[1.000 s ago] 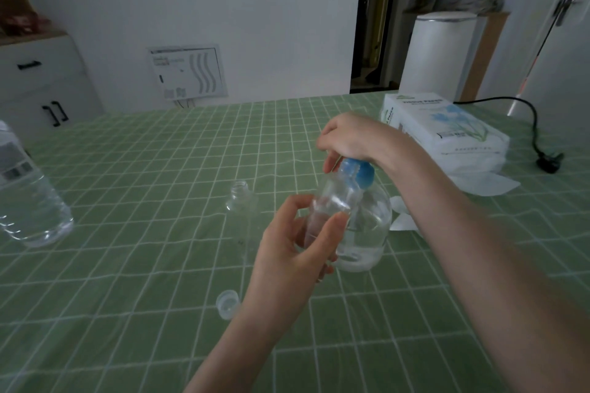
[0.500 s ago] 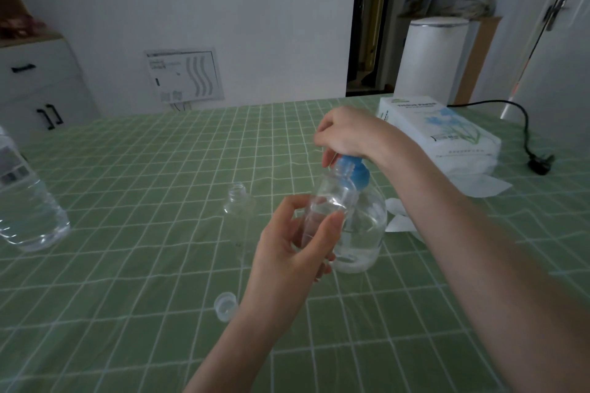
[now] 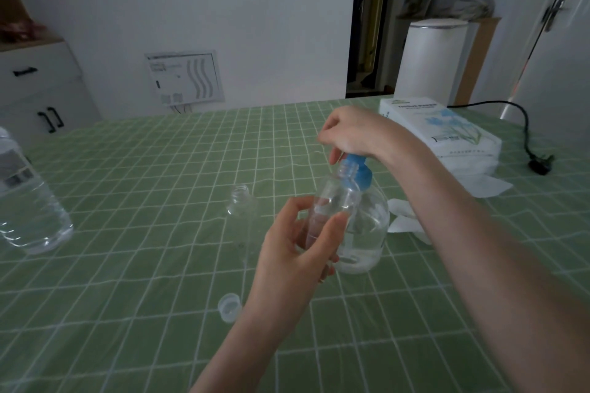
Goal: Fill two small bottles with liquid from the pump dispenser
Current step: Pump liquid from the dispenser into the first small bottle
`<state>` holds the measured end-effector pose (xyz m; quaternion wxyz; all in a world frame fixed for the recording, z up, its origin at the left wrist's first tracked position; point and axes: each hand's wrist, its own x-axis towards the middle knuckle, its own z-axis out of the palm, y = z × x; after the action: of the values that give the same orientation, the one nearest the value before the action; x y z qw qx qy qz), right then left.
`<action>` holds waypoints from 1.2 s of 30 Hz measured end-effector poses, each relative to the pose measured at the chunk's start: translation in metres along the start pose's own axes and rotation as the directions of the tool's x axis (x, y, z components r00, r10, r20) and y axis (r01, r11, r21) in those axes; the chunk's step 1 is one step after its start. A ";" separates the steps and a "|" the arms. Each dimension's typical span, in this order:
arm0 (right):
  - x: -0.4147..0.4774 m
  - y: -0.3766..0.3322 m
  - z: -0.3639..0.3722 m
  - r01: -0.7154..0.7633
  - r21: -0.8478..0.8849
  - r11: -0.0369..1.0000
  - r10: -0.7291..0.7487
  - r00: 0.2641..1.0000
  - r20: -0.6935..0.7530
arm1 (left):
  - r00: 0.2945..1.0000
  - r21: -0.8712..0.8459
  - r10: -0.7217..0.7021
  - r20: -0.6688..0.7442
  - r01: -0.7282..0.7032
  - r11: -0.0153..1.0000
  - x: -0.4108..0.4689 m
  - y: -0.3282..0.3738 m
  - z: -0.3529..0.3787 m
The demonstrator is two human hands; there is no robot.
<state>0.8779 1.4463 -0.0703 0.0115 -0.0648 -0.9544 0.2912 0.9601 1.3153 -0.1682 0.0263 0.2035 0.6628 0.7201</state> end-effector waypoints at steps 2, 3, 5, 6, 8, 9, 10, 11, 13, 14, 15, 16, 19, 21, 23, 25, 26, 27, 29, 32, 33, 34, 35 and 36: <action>0.000 -0.002 -0.001 -0.002 -0.006 1.000 0.002 1.000 0.011 | 1.000 0.002 0.001 -0.004 -0.001 1.000 0.000 0.000 0.000; 0.000 -0.002 0.000 -0.003 -0.009 1.000 0.003 1.000 0.020 | 1.000 0.002 0.000 -0.008 0.000 1.000 0.000 0.001 0.000; 0.001 -0.002 0.002 -0.007 -0.011 1.000 0.007 1.000 0.031 | 1.000 0.002 0.003 -0.007 -0.003 1.000 0.000 0.000 0.000; 0.001 -0.002 0.003 -0.007 -0.010 1.000 0.008 0.999 0.033 | 1.000 0.000 0.004 -0.006 -0.004 1.000 0.000 0.000 0.000; 0.002 -0.001 0.004 -0.005 -0.001 1.000 0.005 1.000 0.030 | 1.000 -0.004 0.005 -0.006 -0.005 1.000 -0.001 -0.001 -0.001; 0.002 0.000 0.005 -0.005 0.001 1.000 0.005 1.000 0.030 | 1.000 -0.006 0.003 -0.004 -0.003 1.000 -0.001 -0.001 -0.001; 0.002 0.001 0.006 -0.007 0.001 1.000 0.007 0.999 0.035 | 1.000 -0.008 0.000 -0.003 0.000 1.000 -0.001 -0.001 -0.001; 0.001 0.002 0.008 -0.012 0.002 1.000 0.012 0.999 0.043 | 1.000 -0.008 -0.004 -0.003 0.004 1.000 -0.001 -0.001 -0.001; 0.001 0.005 0.010 -0.019 0.009 1.000 0.019 0.998 0.056 | 1.000 -0.013 -0.012 -0.005 0.012 1.000 -0.002 -0.001 0.000; 0.001 0.005 0.010 -0.019 0.011 1.000 0.018 0.998 0.056 | 1.000 -0.015 -0.013 -0.009 0.013 1.000 -0.002 -0.001 0.000; 0.001 0.005 0.010 -0.016 0.013 1.000 0.015 0.998 0.053 | 1.000 -0.016 -0.011 -0.012 0.011 1.000 -0.001 -0.001 0.000; 0.001 0.005 0.010 -0.012 0.013 1.000 0.011 0.999 0.049 | 1.000 -0.016 -0.010 -0.011 0.010 1.000 -0.001 -0.001 0.000; 0.002 0.004 0.004 -0.003 0.008 1.000 0.003 0.999 0.037 | 1.000 -0.021 -0.003 -0.009 0.003 1.000 -0.001 0.000 0.002; 0.003 0.001 0.000 0.001 -0.006 1.000 -0.001 1.000 0.027 | 1.000 -0.016 0.003 -0.010 -0.003 1.000 0.000 0.001 0.001; 0.003 0.000 -0.001 -0.002 -0.005 1.000 0.002 1.000 0.024 | 1.000 -0.008 0.003 -0.005 -0.003 1.000 0.000 0.001 0.000; 0.003 0.000 0.000 -0.001 -0.003 1.000 0.001 1.000 0.029 | 1.000 -0.003 0.002 -0.005 -0.002 1.000 0.000 0.002 0.000; 0.003 0.001 0.001 -0.001 -0.002 1.000 0.001 1.000 0.031 | 1.000 -0.002 0.002 -0.003 -0.002 1.000 0.000 0.002 0.000; 0.003 0.001 0.002 -0.003 0.002 1.000 0.003 1.000 0.031 | 1.000 0.001 0.001 0.001 -0.001 1.000 -0.001 0.002 0.000; 0.003 0.002 0.004 0.000 0.011 1.000 0.000 0.999 0.033 | 1.000 0.006 -0.002 0.006 0.002 1.000 -0.001 0.002 0.000; 0.002 0.004 0.007 -0.005 0.015 1.000 0.004 0.999 0.051 | 1.000 0.009 -0.013 -0.001 0.013 1.000 -0.001 0.001 0.000; 0.001 0.005 0.008 -0.007 0.018 1.000 0.006 0.998 0.058 | 1.000 0.008 -0.015 -0.003 0.015 1.000 -0.002 0.001 0.000; 0.001 0.005 0.009 -0.009 0.020 1.000 0.007 0.998 0.062 | 1.000 0.008 -0.015 -0.005 0.015 1.000 -0.001 0.001 0.000; 0.001 0.005 0.009 -0.010 0.022 1.000 0.009 0.998 0.064 | 1.000 0.008 -0.013 -0.007 0.013 1.000 -0.001 0.001 0.001; 0.001 0.005 0.009 -0.011 0.023 1.000 0.010 0.998 0.065 | 1.000 0.009 -0.010 -0.008 0.010 1.000 0.000 0.000 0.001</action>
<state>0.8768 1.4453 -0.0802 -0.0203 -0.0602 -0.9504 0.3045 0.9605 1.3158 -0.1681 0.0264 0.1973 0.6672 0.7177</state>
